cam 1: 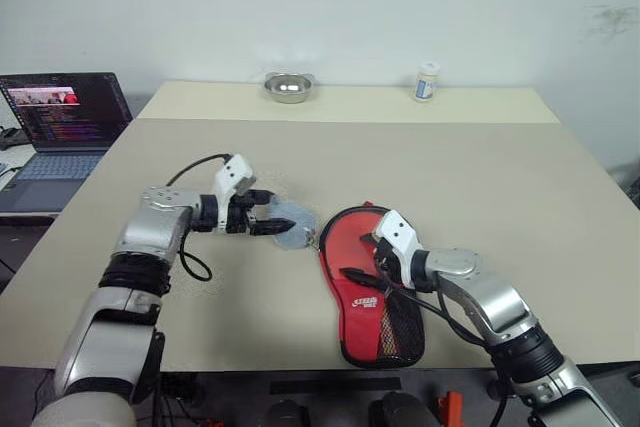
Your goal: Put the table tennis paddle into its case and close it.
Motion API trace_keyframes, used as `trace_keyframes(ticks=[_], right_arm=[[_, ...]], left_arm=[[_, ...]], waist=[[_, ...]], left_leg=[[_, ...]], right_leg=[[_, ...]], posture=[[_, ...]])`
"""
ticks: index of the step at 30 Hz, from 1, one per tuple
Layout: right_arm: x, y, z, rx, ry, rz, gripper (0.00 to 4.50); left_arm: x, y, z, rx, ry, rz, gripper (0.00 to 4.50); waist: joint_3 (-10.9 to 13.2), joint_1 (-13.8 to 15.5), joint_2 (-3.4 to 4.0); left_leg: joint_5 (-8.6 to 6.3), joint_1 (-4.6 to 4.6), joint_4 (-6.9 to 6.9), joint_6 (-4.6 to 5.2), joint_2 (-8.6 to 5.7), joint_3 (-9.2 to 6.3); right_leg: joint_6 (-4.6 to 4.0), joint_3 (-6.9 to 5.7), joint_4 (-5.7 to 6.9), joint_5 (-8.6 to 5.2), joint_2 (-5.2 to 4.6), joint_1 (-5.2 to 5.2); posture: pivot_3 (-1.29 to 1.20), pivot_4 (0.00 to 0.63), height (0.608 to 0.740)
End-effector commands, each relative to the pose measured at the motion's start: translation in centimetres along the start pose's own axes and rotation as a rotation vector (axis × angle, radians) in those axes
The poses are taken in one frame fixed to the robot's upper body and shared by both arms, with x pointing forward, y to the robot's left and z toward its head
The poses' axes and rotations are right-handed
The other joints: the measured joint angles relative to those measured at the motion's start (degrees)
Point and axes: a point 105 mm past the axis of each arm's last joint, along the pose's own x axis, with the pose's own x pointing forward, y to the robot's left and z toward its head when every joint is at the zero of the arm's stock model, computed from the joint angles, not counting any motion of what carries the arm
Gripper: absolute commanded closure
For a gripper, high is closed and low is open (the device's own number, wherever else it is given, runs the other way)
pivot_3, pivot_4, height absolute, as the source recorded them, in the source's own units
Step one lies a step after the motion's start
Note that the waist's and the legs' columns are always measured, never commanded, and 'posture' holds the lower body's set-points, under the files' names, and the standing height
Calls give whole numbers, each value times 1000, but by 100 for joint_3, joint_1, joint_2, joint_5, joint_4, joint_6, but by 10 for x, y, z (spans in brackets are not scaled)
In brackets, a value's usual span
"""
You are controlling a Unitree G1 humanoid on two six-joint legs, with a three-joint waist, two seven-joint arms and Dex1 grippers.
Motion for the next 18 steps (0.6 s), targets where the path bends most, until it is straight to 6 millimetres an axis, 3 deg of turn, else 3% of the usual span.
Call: trace_keyframes(ticks=[1, 7, 13, 16, 18], right_arm=[[-4, 0, 0, -9, 7, -17, 0], [-7, -1, -1, -11, 13, -33, 0], [-7, -6, -9, -5, 51, -61, 0], [-5, -8, -15, 11, 79, -73, 0], [-3, -9, -20, 24, 101, -72, 0]], left_arm=[[10, -10, 1, 43, 28, -99, 205], [16, -27, -11, 51, 68, -215, 205], [16, -24, -19, 25, 89, -185, 205], [17, -22, -18, 7, 73, -164, 769], [18, -19, -15, -4, 56, -143, 1406]], waist=[[0, 0, 0], [0, -4, 0], [0, -3, -1], [-1, -3, -2], [-2, -3, -3]], left_leg=[[0, 1, 0, 0, 0, 0], [0, 1, 1, 0, 0, 2], [0, 1, 2, 0, 1, -2], [0, 1, 3, 0, -1, -2], [0, 3, 4, 0, -1, -2]], right_leg=[[1, 0, 1, -1, 1, 0], [1, 3, 1, -1, 1, 0], [1, 1, 2, -1, 1, 1], [3, 2, 2, -1, 1, 3], [3, 2, 2, -1, 0, 4]], posture=[[0, 150, 740], [0, 150, 740], [0, 150, 740], [0, 150, 740], [0, 150, 740]])
